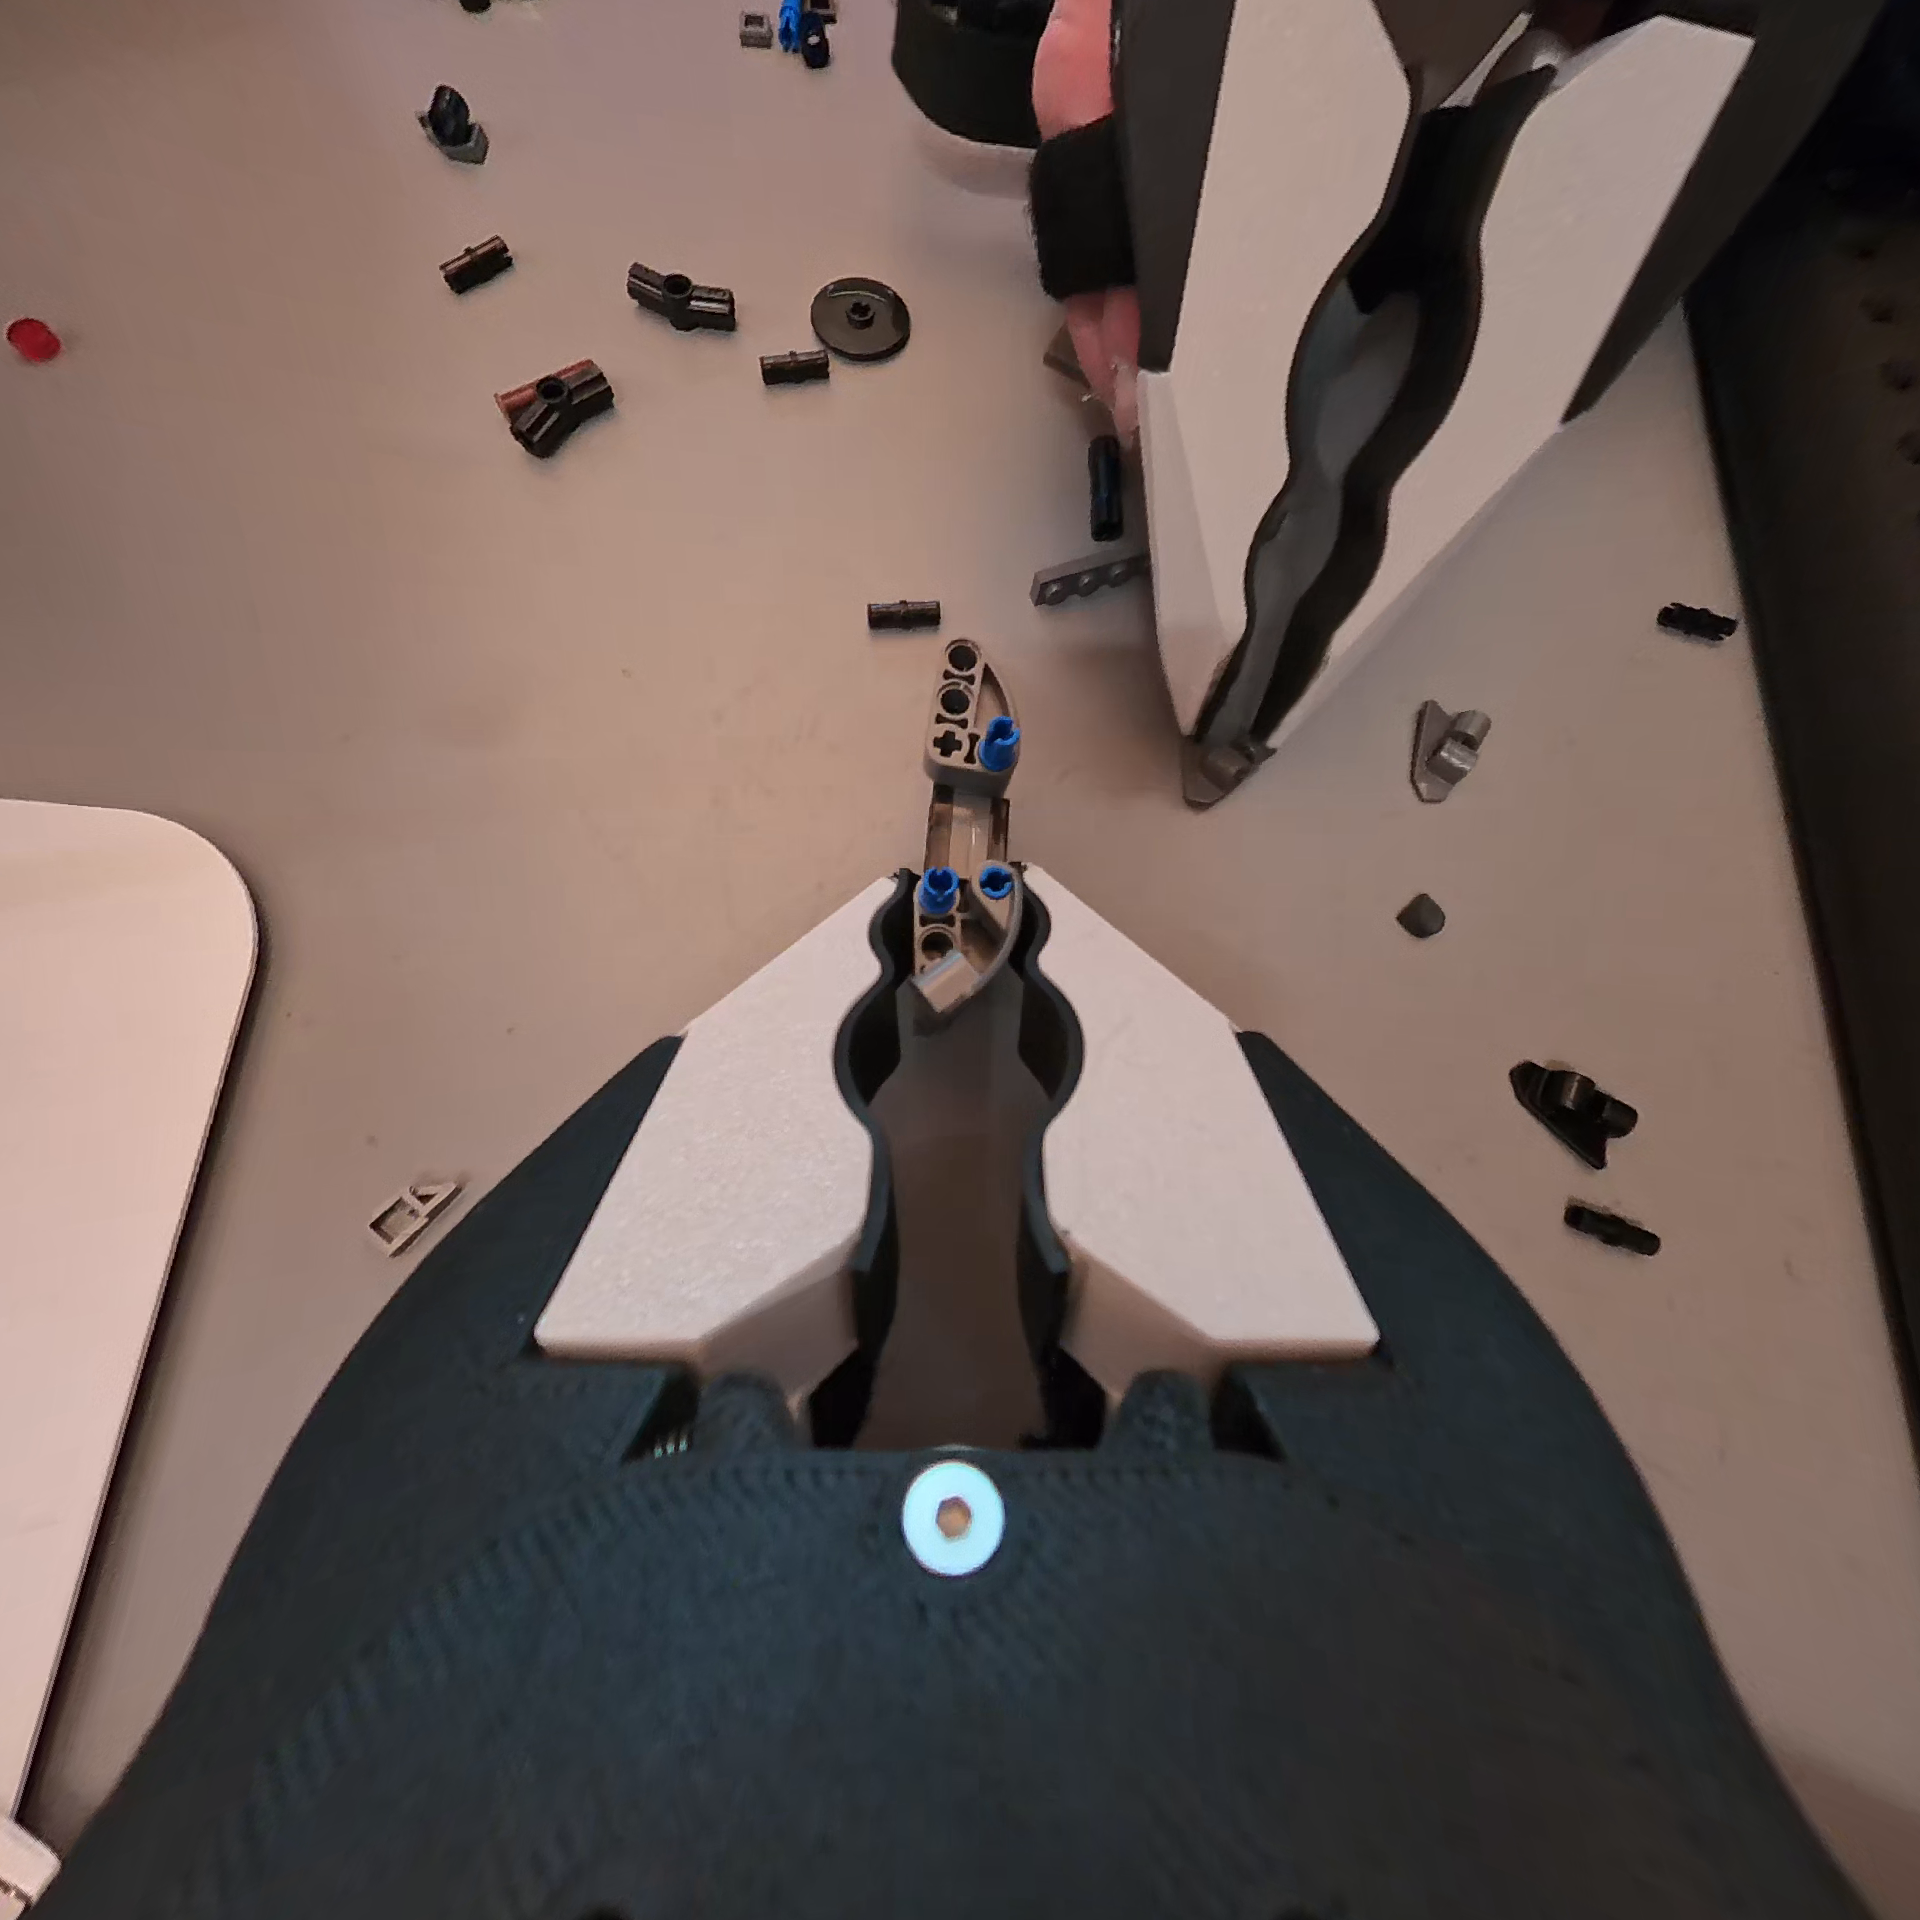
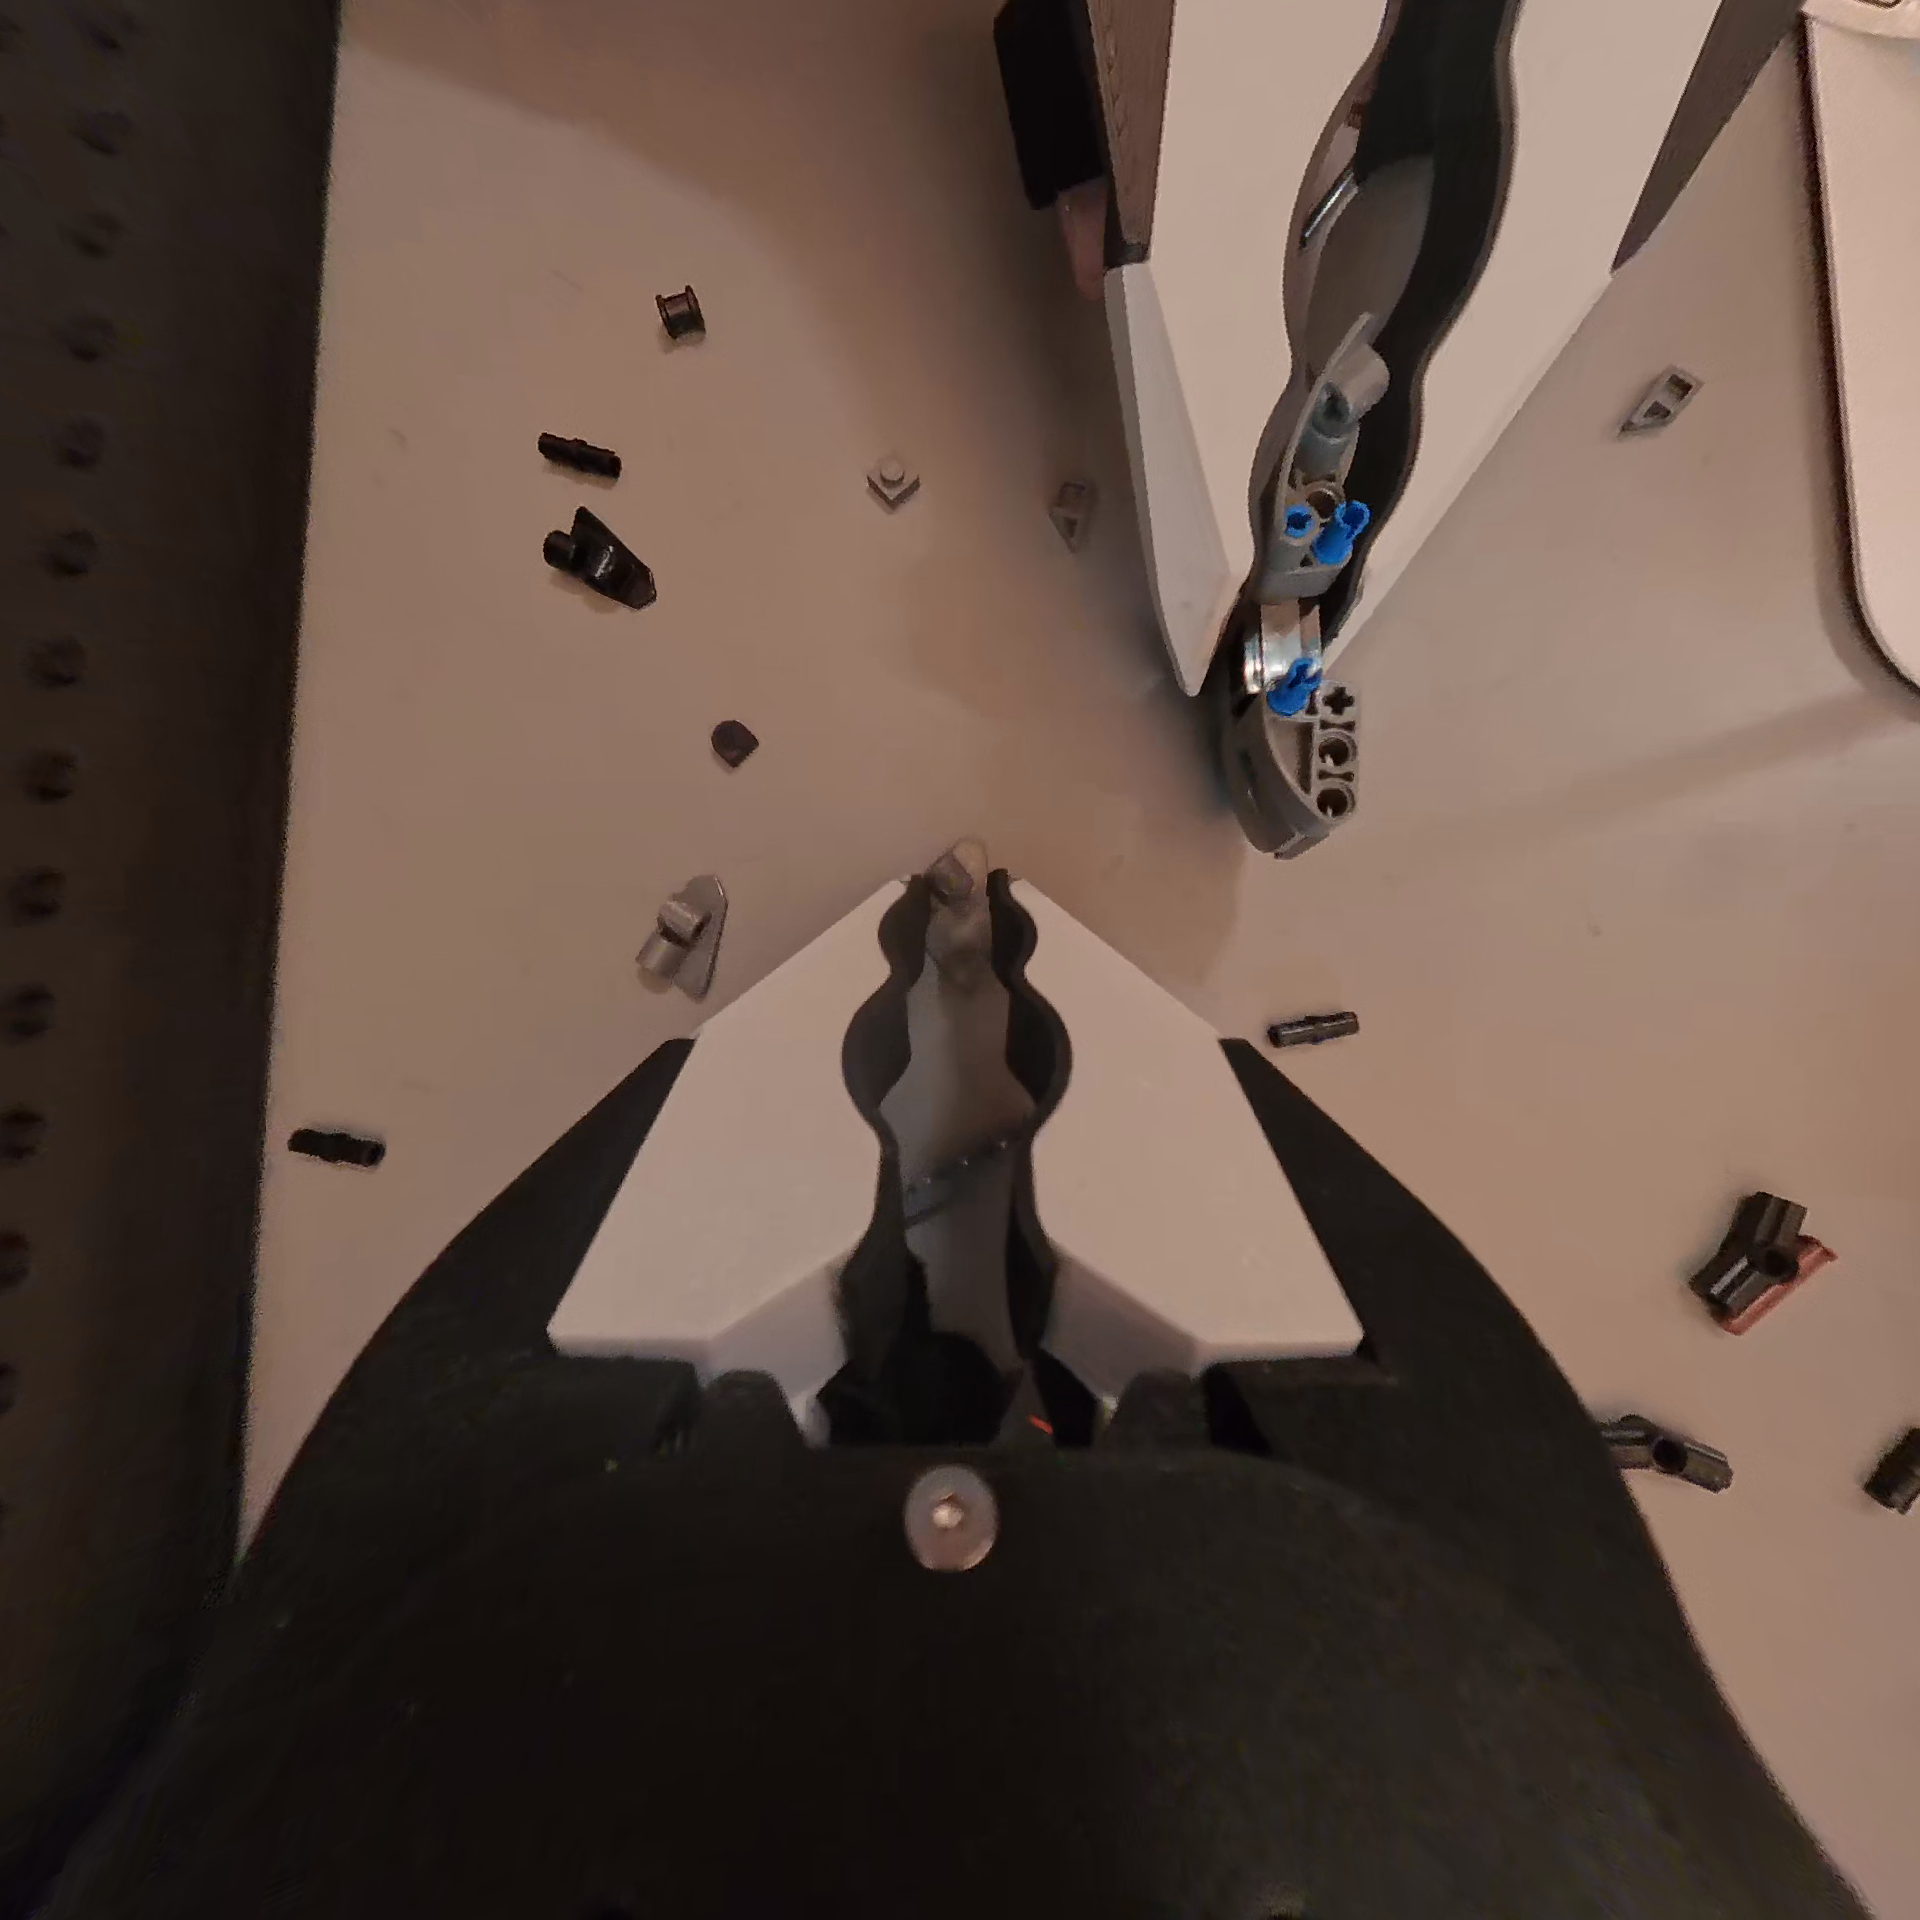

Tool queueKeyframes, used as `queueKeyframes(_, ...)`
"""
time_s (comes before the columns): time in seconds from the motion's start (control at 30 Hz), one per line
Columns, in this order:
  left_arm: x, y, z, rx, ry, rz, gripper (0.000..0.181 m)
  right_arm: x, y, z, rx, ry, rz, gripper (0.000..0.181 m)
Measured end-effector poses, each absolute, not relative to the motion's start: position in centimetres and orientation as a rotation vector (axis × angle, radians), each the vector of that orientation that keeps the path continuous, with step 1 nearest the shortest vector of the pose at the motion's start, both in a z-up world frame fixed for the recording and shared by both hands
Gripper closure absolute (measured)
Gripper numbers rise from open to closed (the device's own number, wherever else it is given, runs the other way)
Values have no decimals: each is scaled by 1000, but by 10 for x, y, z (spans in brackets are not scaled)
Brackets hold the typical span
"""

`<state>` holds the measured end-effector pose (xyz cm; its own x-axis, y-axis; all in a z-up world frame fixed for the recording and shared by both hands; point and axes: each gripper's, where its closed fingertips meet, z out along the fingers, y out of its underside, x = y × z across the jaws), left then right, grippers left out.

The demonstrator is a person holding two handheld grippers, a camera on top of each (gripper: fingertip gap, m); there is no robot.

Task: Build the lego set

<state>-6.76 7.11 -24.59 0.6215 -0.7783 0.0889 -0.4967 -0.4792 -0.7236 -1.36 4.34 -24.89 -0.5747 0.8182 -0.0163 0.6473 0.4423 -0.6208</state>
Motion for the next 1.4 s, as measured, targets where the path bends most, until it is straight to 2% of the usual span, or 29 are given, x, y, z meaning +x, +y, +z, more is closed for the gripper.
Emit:
queueKeyframes(0.37,-67,71,-246,-2174,997,-540,167,-15,38,-256,-1275,-2454,787,174)
queueKeyframes(0.67,-66,69,-246,-2174,1016,-543,167,-18,40,-248,-1284,-2398,912,181)
queueKeyframes(0.97,-65,67,-246,-2176,1031,-541,166,-17,47,-243,-1300,-2372,898,180)
queueKeyframes(1.1,-65,67,-246,-2176,1029,-545,167,-11,48,-246,-1296,-2401,840,169)
queueKeyframes(1.23,-65,67,-246,-2175,1028,-548,167,-13,44,-250,-1282,-2424,773,166)
queueKeyframes(1.33,-65,67,-246,-2176,1029,-546,166,-13,47,-258,-1288,-2447,675,165)
queueKeyframes(1.4,-65,67,-246,-2176,1029,-546,167,-14,47,-258,-1275,-2446,666,173)
